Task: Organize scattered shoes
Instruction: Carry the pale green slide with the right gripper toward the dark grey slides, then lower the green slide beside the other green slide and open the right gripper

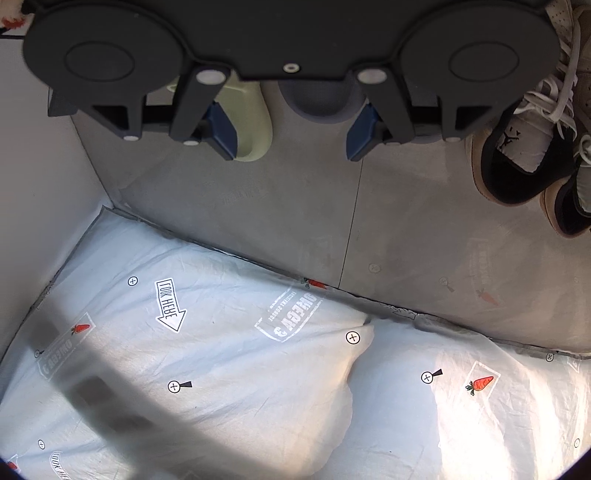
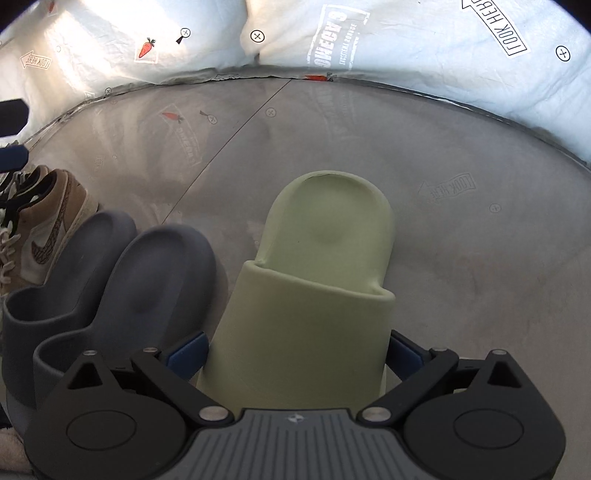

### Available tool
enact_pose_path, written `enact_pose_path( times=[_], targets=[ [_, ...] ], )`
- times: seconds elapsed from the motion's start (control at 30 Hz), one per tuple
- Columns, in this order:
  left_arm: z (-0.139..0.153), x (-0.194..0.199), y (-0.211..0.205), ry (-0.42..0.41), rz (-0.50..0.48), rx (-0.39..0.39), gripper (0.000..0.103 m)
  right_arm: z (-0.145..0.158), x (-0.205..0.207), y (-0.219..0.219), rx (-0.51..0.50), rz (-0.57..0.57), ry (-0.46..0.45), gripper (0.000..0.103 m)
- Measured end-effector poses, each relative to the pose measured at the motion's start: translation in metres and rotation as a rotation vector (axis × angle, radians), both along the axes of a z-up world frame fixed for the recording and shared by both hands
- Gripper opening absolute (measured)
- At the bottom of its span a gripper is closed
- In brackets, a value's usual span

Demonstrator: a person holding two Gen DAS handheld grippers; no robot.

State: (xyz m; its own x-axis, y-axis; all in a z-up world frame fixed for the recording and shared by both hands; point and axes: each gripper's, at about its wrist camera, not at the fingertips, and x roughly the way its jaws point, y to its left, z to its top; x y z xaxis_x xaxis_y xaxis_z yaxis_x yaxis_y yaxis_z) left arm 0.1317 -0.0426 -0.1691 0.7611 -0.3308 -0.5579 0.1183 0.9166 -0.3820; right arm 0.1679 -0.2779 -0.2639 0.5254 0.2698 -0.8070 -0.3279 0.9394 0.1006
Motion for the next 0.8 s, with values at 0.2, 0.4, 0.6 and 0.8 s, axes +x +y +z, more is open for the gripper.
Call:
enact_pose_path(
  times=[0.2, 0.4, 0.6, 0.8],
  targets=[
    [-0.001, -0.013, 0.002, 0.007, -0.043, 0.019, 0.066, -0.007, -0.052, -0.002, 0.003, -0.018, 0.012, 0.096],
    [-0.006, -0.025, 0.002, 0.028, -0.085, 0.042, 0.066, -0.007, -0.084, 0.002, 0.0, -0.048, 0.023, 0.096],
    [-0.015, -0.033, 0.005, 0.058, -0.096, 0.054, 0.066, -0.01, -0.1, 0.006, -0.01, -0.06, 0.03, 0.097],
    [-0.021, -0.042, 0.005, 0.07, -0.095, 0.074, 0.066, -0.009, -0.113, 0.009, -0.029, -0.057, 0.005, 0.098]
  ],
)
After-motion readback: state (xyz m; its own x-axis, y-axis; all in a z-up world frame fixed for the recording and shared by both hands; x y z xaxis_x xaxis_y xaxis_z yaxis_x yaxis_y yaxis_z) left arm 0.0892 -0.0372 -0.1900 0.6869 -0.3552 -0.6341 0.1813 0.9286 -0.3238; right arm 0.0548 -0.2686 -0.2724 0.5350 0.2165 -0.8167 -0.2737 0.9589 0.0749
